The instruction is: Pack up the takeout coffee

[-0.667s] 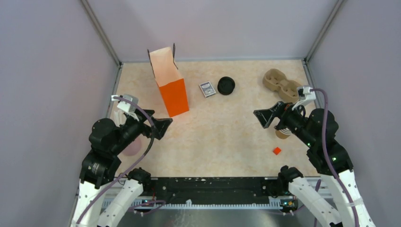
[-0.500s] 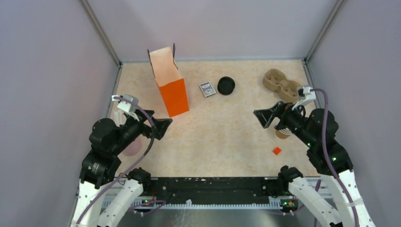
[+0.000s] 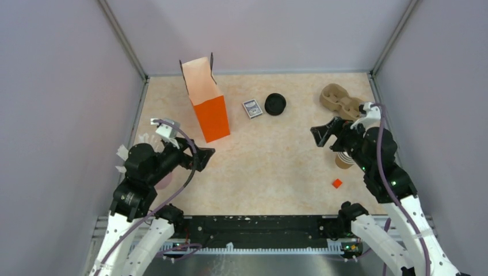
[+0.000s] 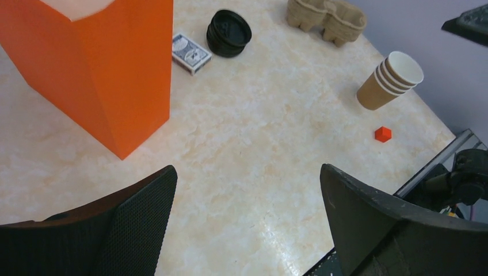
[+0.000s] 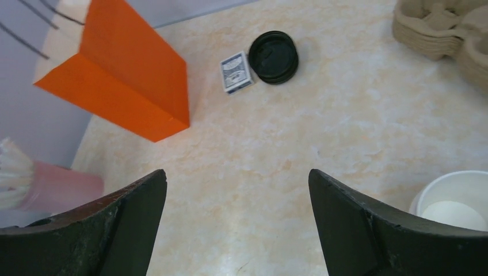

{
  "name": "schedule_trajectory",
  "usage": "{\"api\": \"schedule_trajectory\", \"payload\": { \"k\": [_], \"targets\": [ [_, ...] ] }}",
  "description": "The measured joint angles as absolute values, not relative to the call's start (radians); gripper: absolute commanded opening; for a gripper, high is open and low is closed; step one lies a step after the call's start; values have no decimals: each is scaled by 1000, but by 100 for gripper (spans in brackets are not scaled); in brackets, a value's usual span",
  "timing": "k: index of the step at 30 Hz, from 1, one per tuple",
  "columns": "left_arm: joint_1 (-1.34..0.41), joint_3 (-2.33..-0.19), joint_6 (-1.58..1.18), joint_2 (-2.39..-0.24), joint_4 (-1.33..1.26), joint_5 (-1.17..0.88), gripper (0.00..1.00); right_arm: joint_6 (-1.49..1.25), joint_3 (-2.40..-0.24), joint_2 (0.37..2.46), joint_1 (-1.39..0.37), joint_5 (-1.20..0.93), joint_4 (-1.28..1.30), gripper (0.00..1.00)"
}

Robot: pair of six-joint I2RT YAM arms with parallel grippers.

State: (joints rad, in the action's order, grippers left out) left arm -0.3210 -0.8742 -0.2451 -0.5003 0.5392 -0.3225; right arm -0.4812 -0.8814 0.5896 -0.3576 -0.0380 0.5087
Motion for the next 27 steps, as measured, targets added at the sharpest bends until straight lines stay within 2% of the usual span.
{"api": "schedule_trajectory", "payload": {
  "k": [4, 7, 11, 22, 27],
  "targets": [
    [-321, -785, -245, -508, 516, -319, 99, -441, -885, 699, -358, 99, 498, 75],
    [-321, -742, -245, -520, 514, -308, 99, -417, -958, 878, -358, 262, 561, 57],
    [-321, -709, -245, -508, 501, -300, 99, -439, -1048, 1048, -354, 408, 669, 39],
    [-321, -695, -245, -439, 456, -298, 99, -435, -1102, 1092, -258, 471, 894, 39],
    [-321, -693, -245, -440, 455, -297, 99, -390, -1099, 1116, -208, 426, 905, 33]
  ]
}}
